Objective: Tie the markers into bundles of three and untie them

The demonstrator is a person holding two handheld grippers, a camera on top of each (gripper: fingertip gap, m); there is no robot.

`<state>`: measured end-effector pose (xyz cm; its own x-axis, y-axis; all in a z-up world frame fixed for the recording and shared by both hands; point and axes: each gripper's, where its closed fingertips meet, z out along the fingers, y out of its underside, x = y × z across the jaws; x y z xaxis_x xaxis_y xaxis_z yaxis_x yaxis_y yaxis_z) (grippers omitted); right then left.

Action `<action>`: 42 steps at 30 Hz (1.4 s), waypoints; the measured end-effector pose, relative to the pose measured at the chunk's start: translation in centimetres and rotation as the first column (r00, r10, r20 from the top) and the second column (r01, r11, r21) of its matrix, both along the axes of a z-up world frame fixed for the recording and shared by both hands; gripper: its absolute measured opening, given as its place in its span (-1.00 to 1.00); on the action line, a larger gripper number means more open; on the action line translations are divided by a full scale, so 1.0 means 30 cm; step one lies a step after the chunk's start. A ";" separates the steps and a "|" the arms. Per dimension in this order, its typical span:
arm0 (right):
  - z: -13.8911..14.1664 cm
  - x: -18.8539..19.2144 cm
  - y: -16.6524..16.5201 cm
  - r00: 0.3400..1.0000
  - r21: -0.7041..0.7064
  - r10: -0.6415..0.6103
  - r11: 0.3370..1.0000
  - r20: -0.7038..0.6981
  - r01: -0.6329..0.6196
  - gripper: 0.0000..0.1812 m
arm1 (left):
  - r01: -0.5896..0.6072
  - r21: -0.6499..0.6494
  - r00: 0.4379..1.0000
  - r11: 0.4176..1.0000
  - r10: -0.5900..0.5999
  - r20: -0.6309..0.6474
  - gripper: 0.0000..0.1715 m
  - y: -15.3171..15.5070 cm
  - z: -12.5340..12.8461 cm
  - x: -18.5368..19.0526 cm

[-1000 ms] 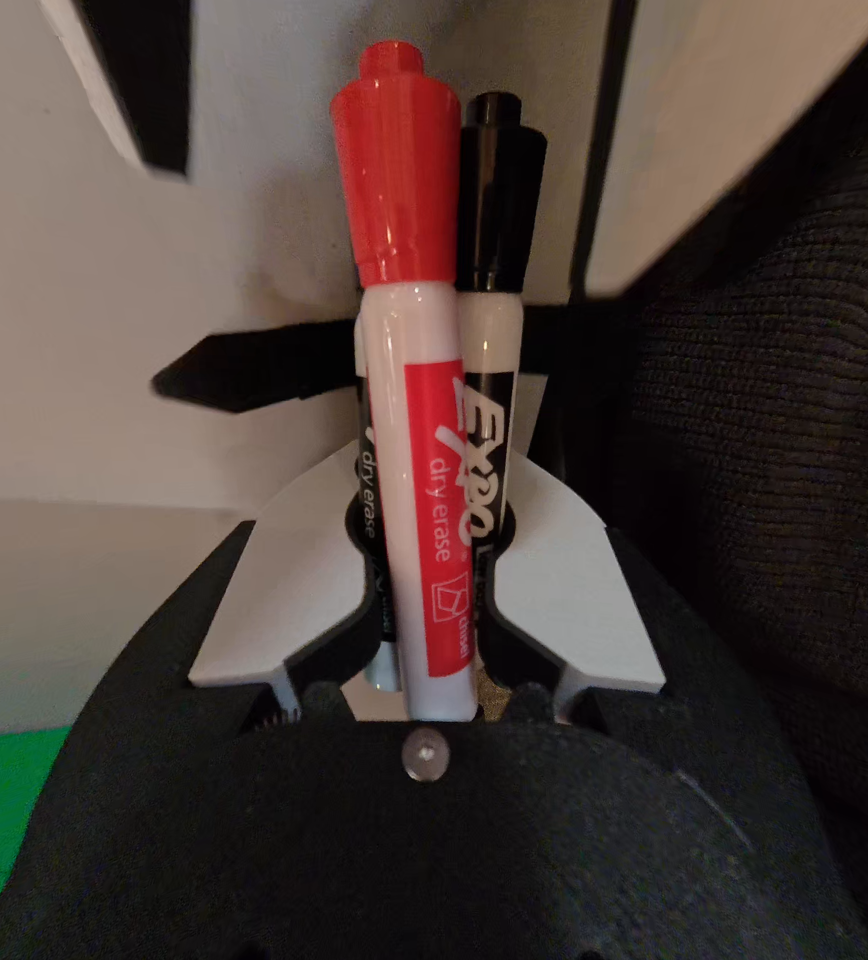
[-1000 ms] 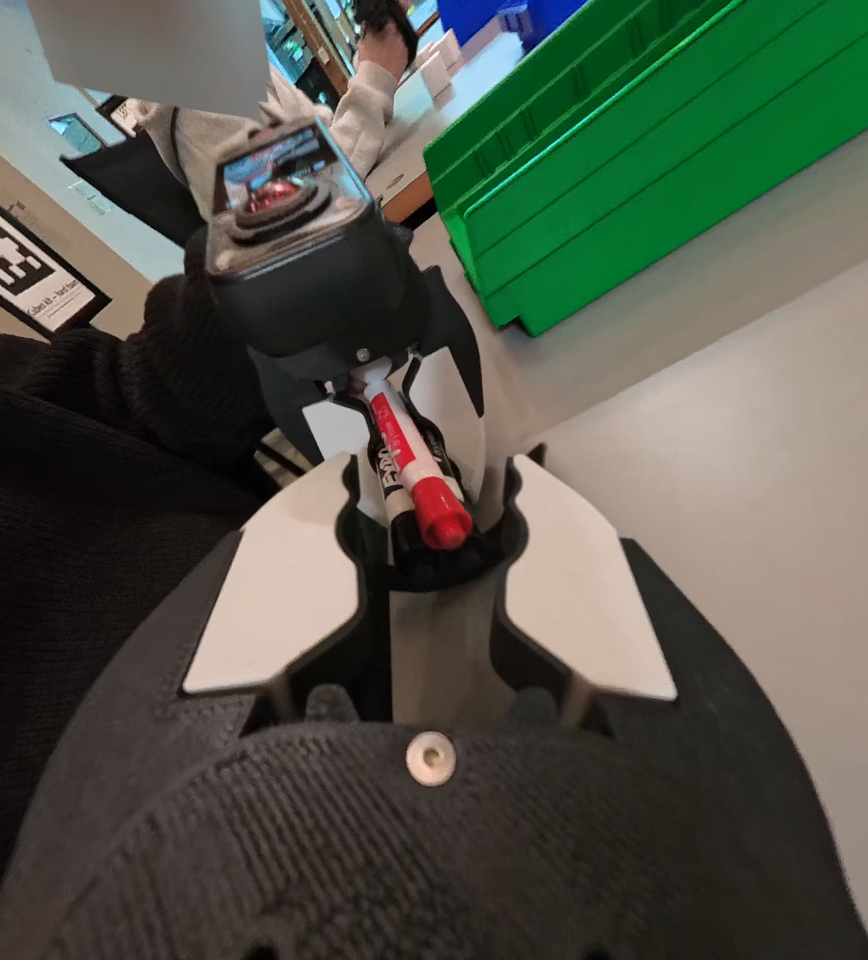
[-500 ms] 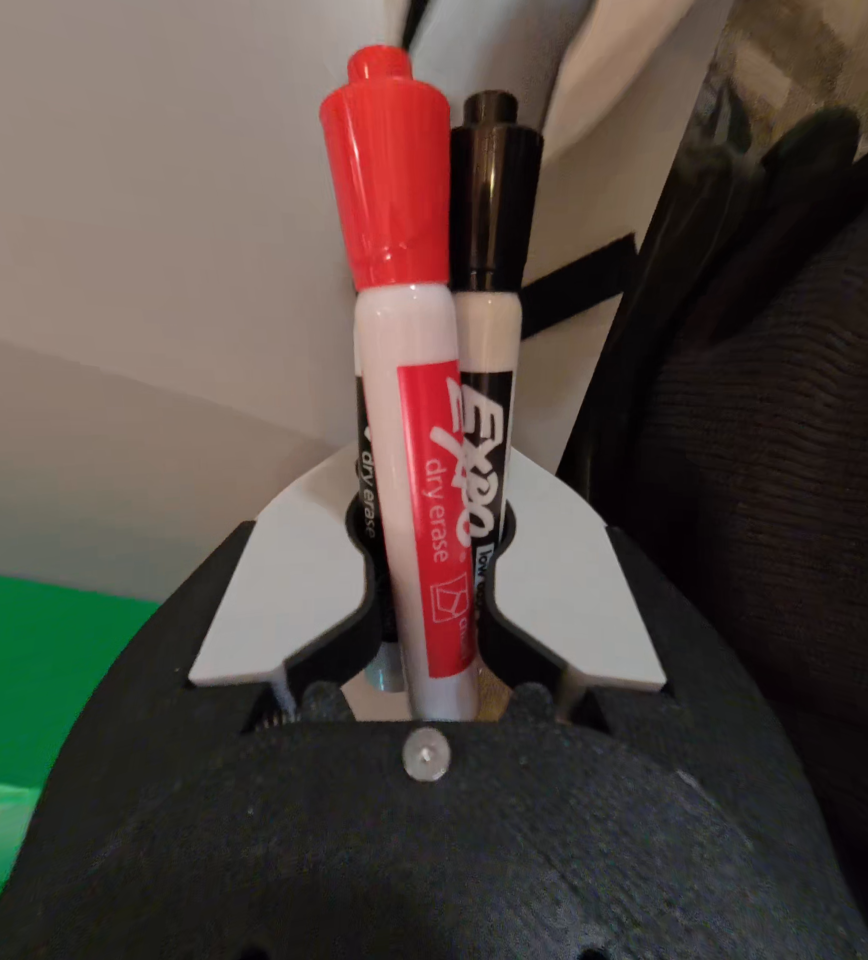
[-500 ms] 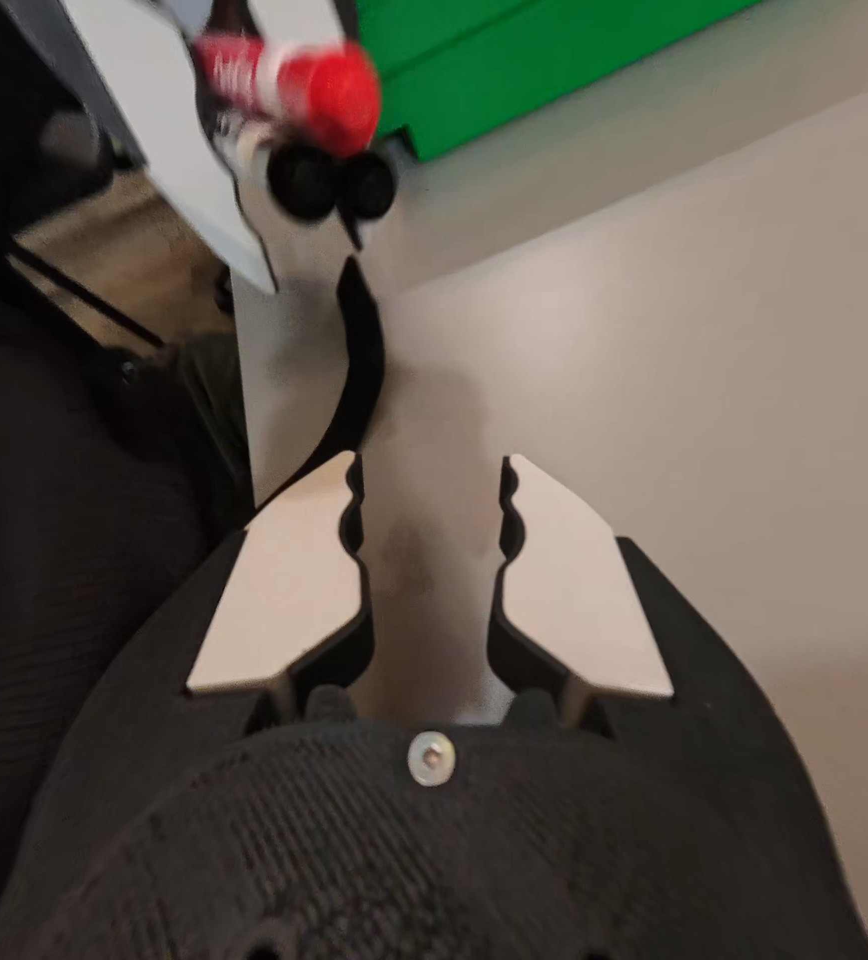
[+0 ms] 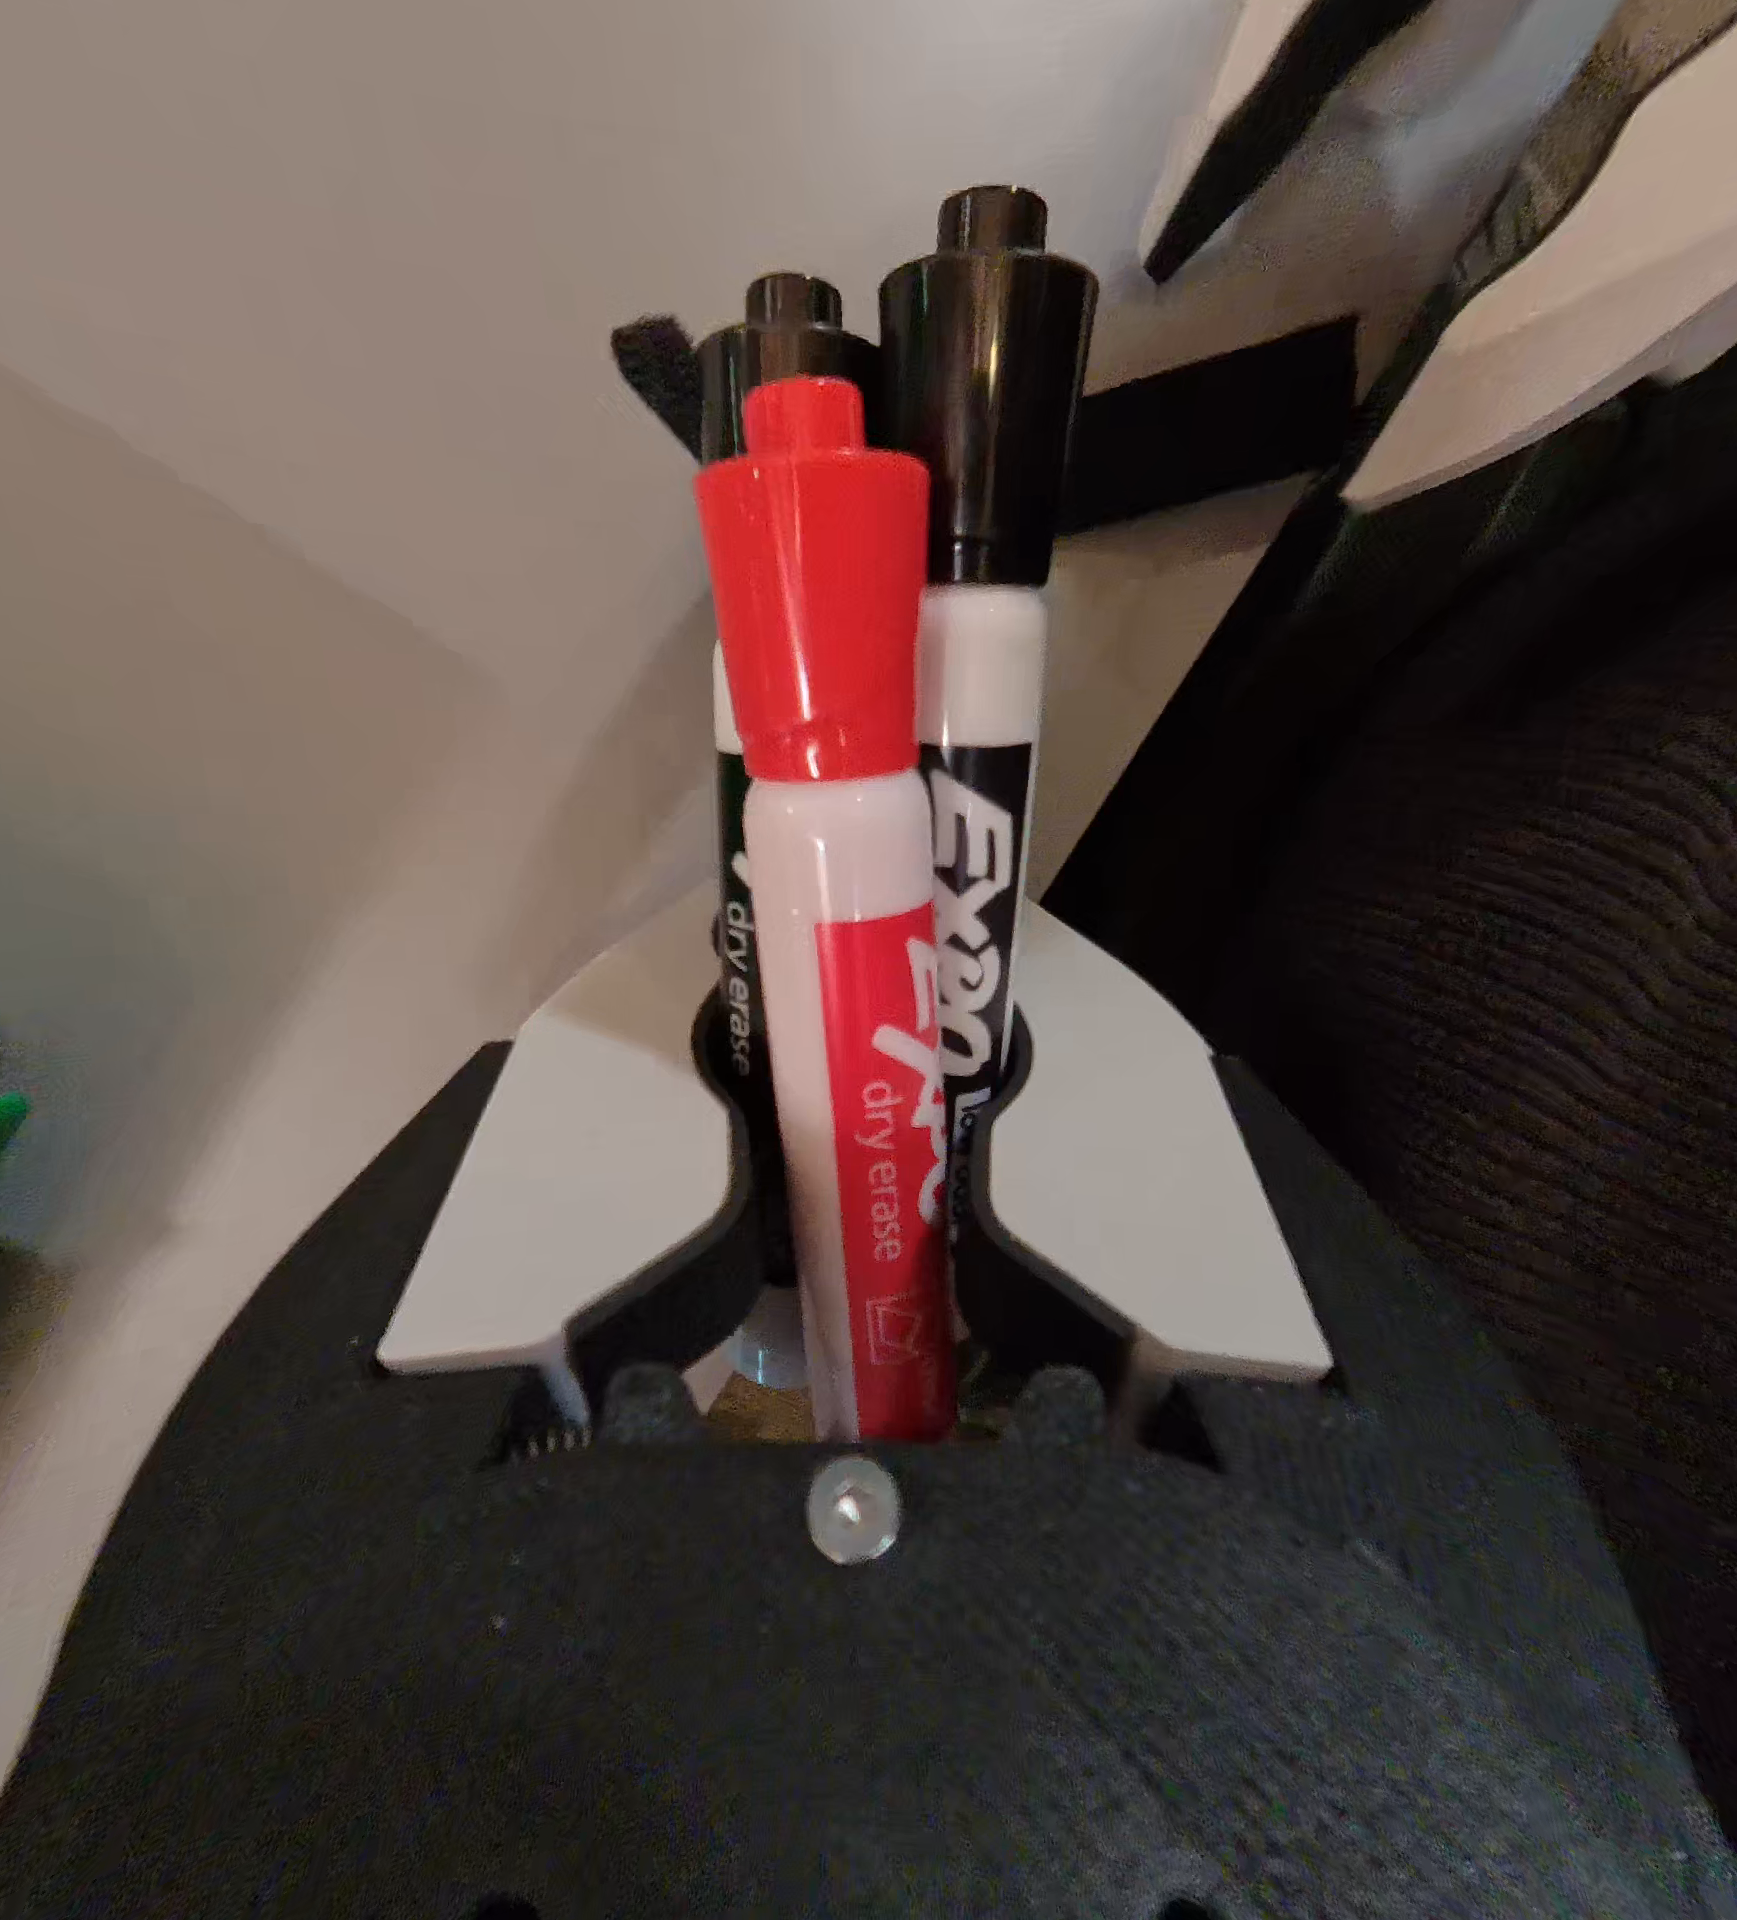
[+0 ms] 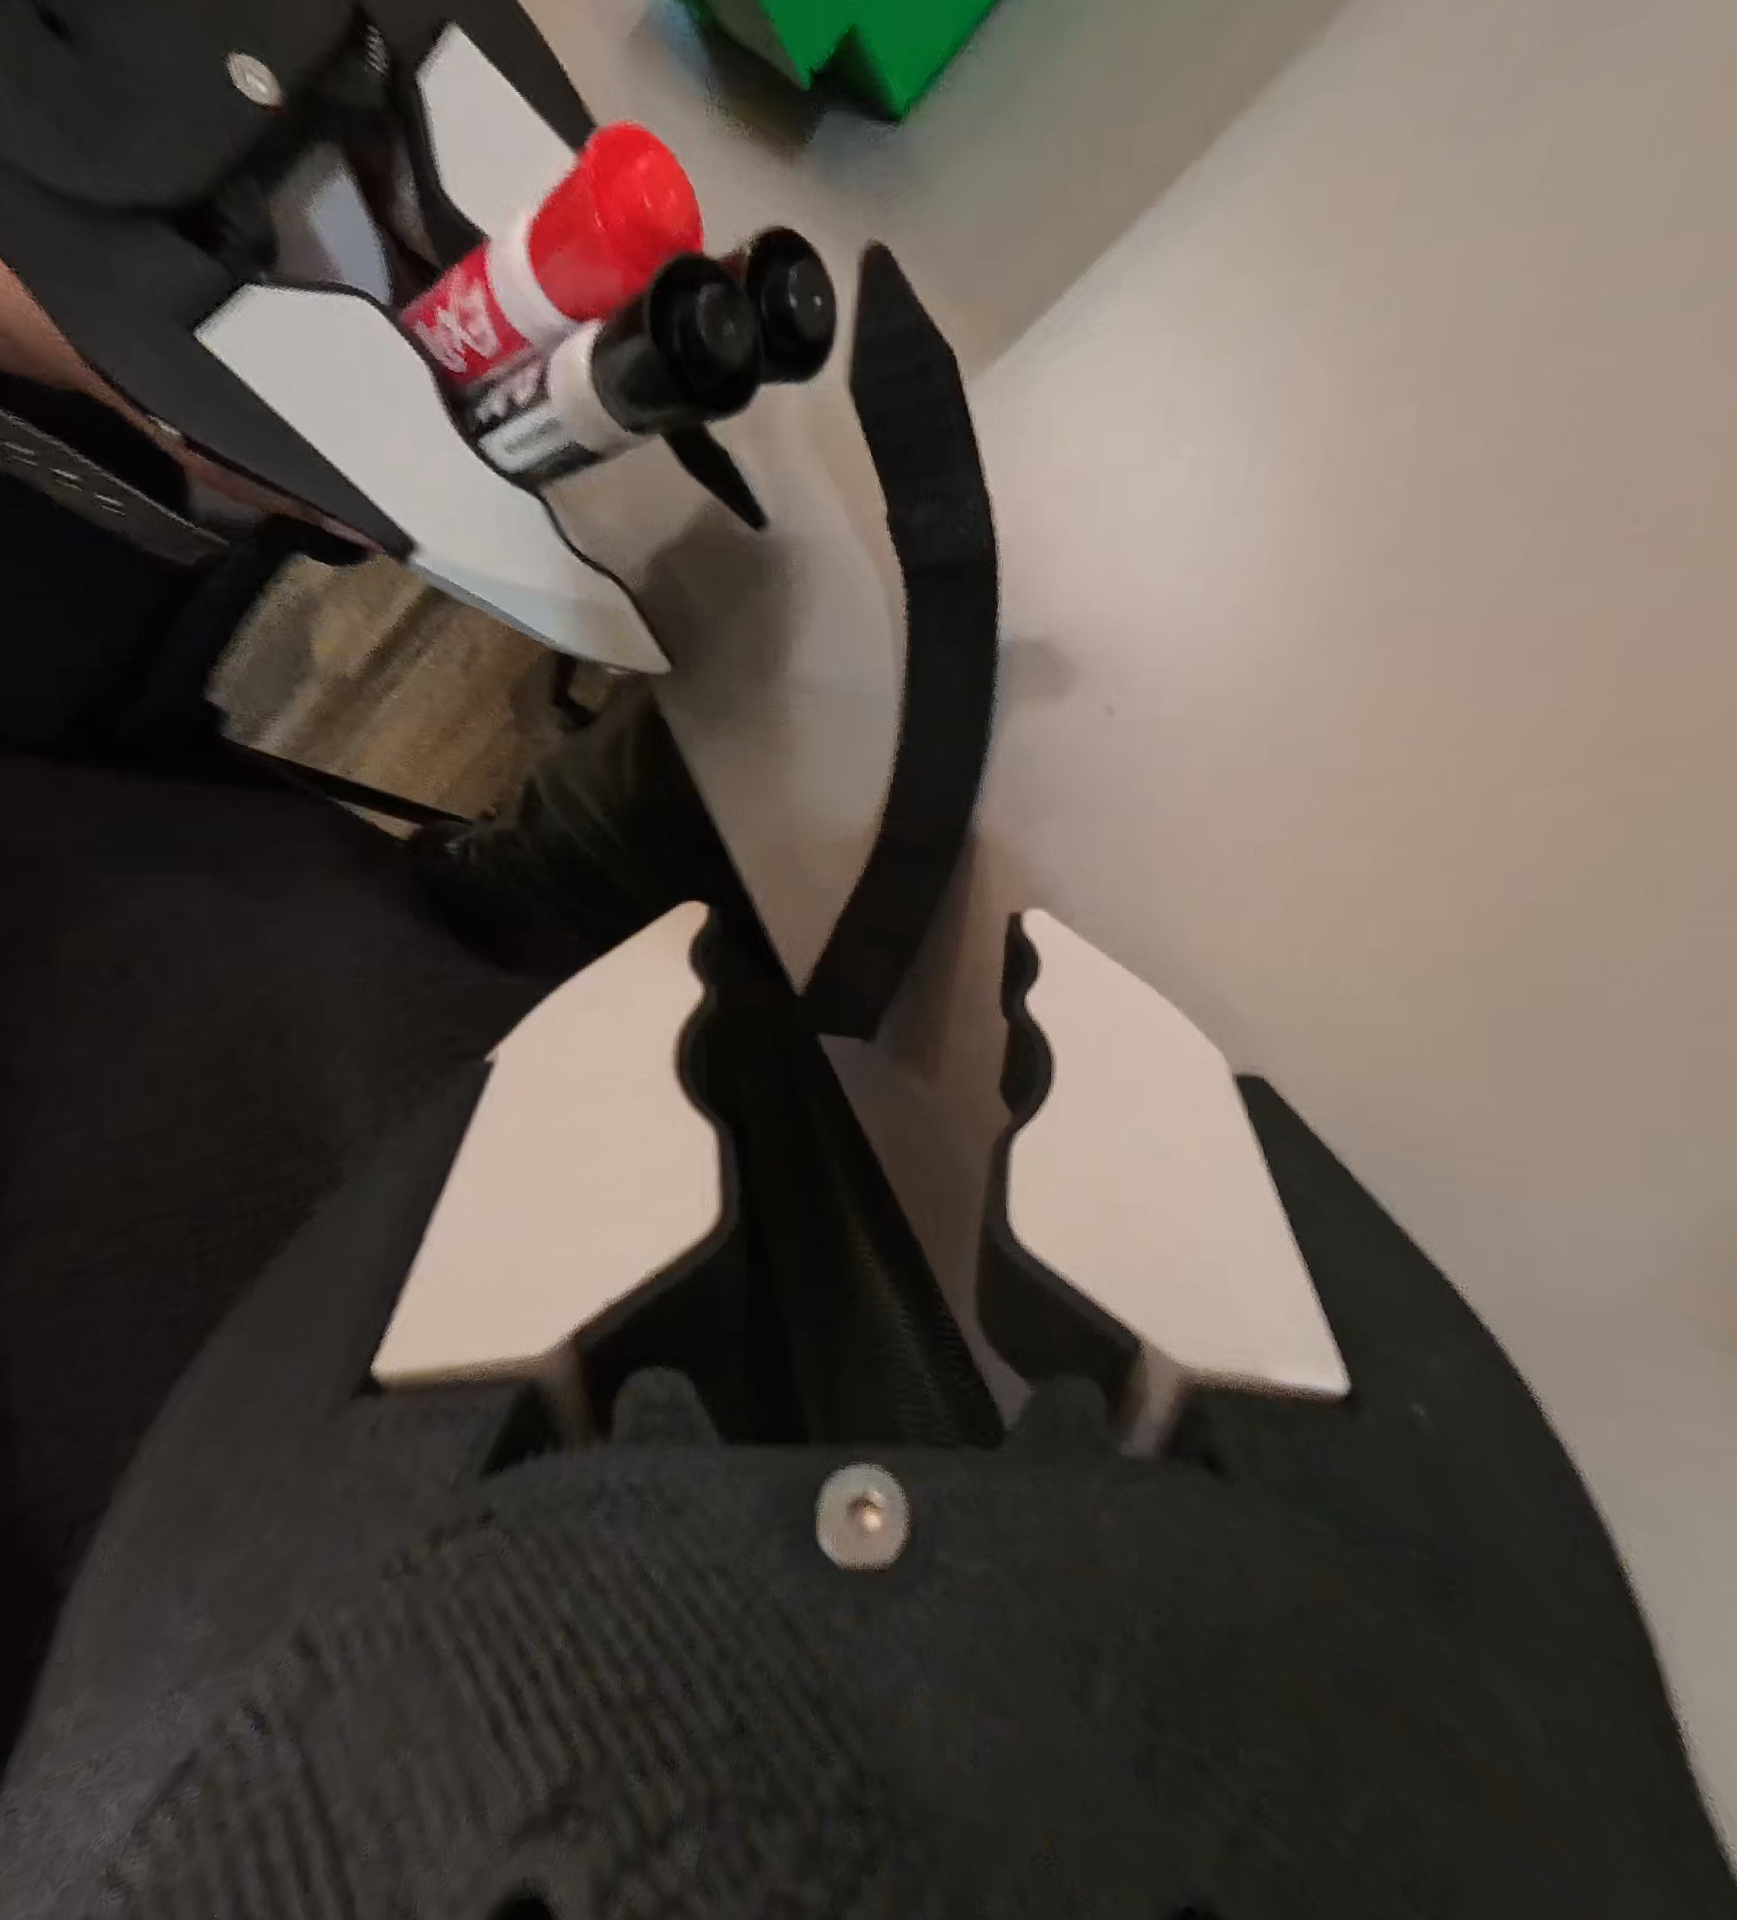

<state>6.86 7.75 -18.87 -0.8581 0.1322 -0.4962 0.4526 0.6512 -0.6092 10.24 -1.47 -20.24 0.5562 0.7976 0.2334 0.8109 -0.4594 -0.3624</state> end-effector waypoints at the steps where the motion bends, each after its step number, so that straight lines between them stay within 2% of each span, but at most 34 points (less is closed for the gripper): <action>1: -0.021 -0.012 0.000 0.999 0.034 -0.012 0.999 -0.034 0.013 -0.46 | -0.019 0.009 0.999 1.000 0.019 0.035 -0.49 0.001 -0.010 0.006; 5: -0.047 -0.008 -0.012 0.998 0.064 0.028 0.998 -0.063 -0.024 -0.89 | -0.074 0.014 0.997 0.997 0.073 0.028 -0.50 -0.012 0.004 -0.026; 9: -0.037 -0.025 -0.002 0.995 0.048 0.047 0.998 -0.086 -0.043 -0.97 | -0.041 -0.034 0.999 0.999 0.041 0.012 -0.49 -0.034 0.026 -0.047; 14: 0.036 -0.182 0.068 0.976 -0.009 -0.104 0.994 -0.193 0.105 -0.98 | 0.049 -0.117 0.999 0.992 -0.046 0.025 -0.49 -0.051 0.031 -0.122; 17: 0.085 -0.309 0.150 0.910 -0.041 -0.234 0.971 -0.341 0.234 -0.98 | 0.040 -0.136 0.999 0.990 -0.035 0.037 -0.49 -0.034 0.033 -0.193; 19: 0.105 -0.387 0.205 0.822 -0.031 -0.285 0.950 -0.493 0.311 -0.98 | 0.029 -0.175 0.998 0.984 -0.020 0.051 -0.49 -0.022 0.021 -0.219; 22: 0.074 -0.433 0.266 0.704 0.063 -0.257 0.917 -0.662 0.394 -0.98 | 0.025 -0.194 0.998 0.981 -0.013 0.064 -0.49 0.020 0.004 -0.217; 25: 0.043 -0.400 0.272 0.661 0.104 -0.238 0.895 -0.712 0.434 -0.97 | 0.040 -0.130 0.997 0.991 -0.030 0.076 -0.49 0.092 -0.007 -0.181; 29: 0.120 -0.298 0.205 0.715 -0.075 -0.340 0.924 -0.611 0.375 -0.60 | 0.107 -0.163 0.991 0.981 -0.093 0.092 -0.49 0.107 -0.010 -0.141; 32: 0.218 -0.246 0.181 0.744 -0.260 -0.398 0.917 -0.537 0.303 -0.56 | 0.145 -0.144 0.988 0.979 -0.135 0.075 -0.49 0.116 0.002 -0.146; 34: 0.269 -0.219 0.171 0.755 -0.358 -0.403 0.903 -0.518 0.237 -0.58 | 0.233 -0.134 0.972 0.963 -0.227 0.058 -0.49 0.129 0.003 -0.145; 37: 0.303 -0.180 0.147 0.807 -0.445 -0.367 0.883 -0.463 0.146 -0.59 | 0.380 -0.142 0.925 0.914 -0.378 0.041 -0.49 0.160 -0.015 -0.126; 40: 0.275 -0.117 0.127 0.903 -0.445 -0.249 0.892 -0.350 0.074 -0.58 | 0.478 -0.178 0.875 0.860 -0.483 0.019 -0.49 0.193 -0.026 -0.105; 42: 0.253 -0.088 0.121 0.929 -0.427 -0.195 0.903 -0.314 0.045 -0.58 | 0.512 -0.169 0.858 0.842 -0.512 0.048 -0.49 0.216 -0.022 -0.073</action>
<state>4.21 11.39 -11.29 -0.9734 0.0974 -0.2073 0.2262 0.2668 -0.9368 8.05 5.01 -20.90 0.8964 0.4262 0.1218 0.4432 -0.8635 -0.2408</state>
